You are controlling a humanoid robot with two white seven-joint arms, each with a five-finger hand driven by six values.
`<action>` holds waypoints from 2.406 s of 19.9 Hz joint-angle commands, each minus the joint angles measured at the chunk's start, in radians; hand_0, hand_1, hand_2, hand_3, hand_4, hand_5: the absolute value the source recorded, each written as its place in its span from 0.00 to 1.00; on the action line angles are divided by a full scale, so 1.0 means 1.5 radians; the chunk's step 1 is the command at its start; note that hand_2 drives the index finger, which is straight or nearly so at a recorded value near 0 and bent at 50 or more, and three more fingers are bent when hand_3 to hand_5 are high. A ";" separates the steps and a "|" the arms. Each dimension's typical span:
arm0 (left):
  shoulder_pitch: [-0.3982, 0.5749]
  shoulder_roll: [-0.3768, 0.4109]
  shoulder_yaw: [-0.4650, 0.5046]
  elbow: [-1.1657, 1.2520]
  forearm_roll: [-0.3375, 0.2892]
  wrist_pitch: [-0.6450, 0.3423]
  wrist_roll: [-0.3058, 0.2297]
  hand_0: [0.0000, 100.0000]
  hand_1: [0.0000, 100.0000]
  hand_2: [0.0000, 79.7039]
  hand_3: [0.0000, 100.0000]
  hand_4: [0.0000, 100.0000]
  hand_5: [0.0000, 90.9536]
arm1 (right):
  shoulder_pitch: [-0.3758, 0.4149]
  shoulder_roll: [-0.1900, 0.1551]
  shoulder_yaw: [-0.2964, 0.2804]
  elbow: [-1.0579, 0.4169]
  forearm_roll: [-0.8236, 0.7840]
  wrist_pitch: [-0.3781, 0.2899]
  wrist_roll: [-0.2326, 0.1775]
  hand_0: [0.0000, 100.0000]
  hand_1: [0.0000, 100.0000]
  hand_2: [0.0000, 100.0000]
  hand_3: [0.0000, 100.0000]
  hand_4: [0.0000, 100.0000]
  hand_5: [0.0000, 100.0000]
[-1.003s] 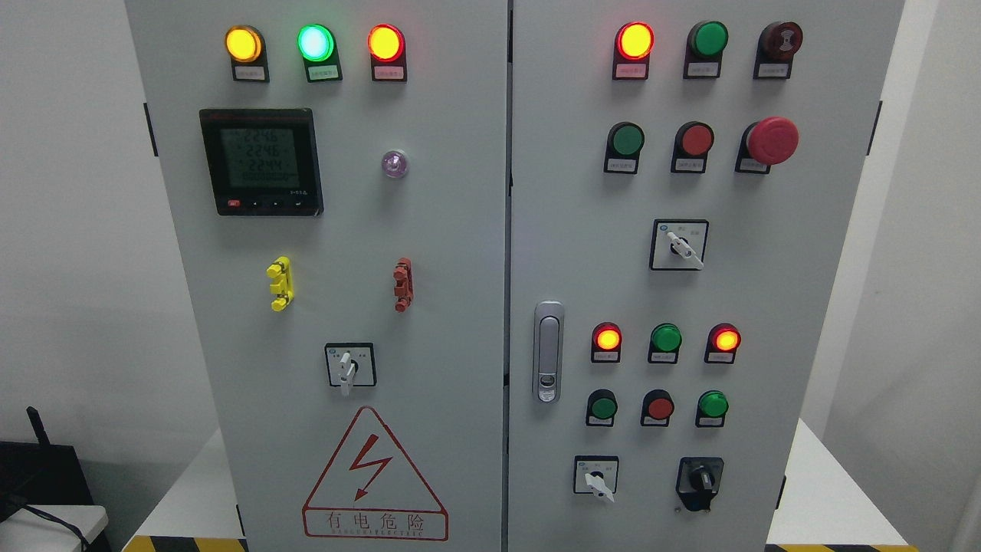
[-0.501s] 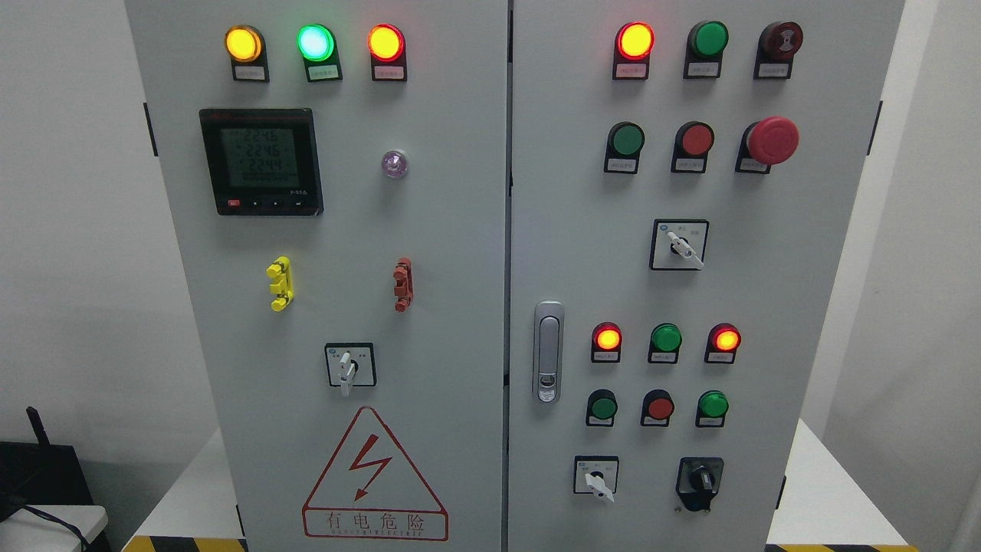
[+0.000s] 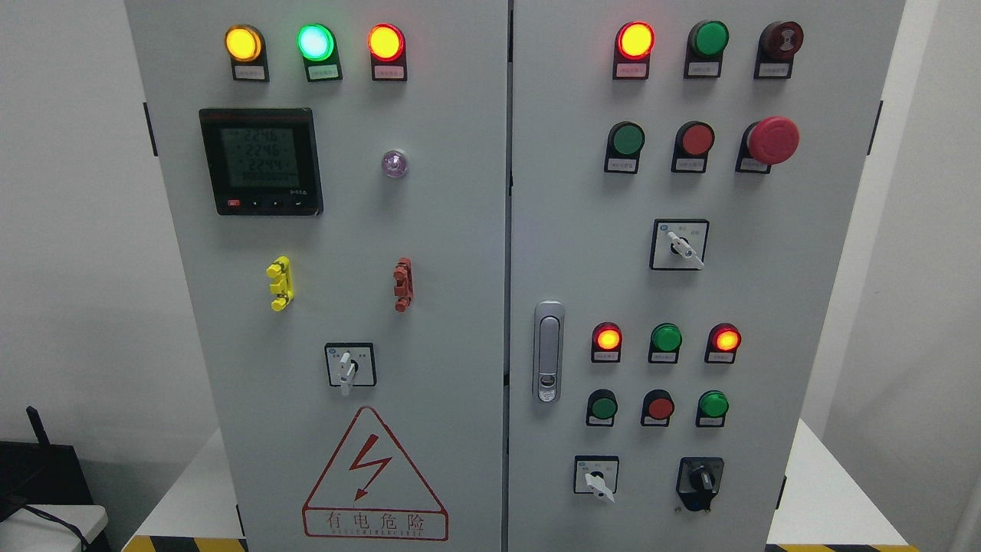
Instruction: Turn on light switch 1
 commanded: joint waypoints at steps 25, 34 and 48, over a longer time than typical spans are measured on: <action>-0.118 -0.014 -0.323 -0.477 -0.098 -0.036 0.062 0.08 0.27 0.55 0.61 0.68 0.70 | 0.000 0.000 0.000 -0.001 -0.012 0.000 0.001 0.12 0.39 0.00 0.00 0.00 0.00; -0.163 -0.068 -0.430 -0.478 -0.128 0.032 0.136 0.00 0.34 0.54 0.62 0.69 0.71 | 0.000 0.000 0.000 -0.001 -0.012 0.000 0.000 0.12 0.39 0.00 0.00 0.00 0.00; -0.221 -0.138 -0.492 -0.479 -0.234 0.166 0.253 0.00 0.36 0.57 0.69 0.74 0.78 | 0.000 0.000 0.000 0.000 -0.012 0.000 0.000 0.12 0.39 0.00 0.00 0.00 0.00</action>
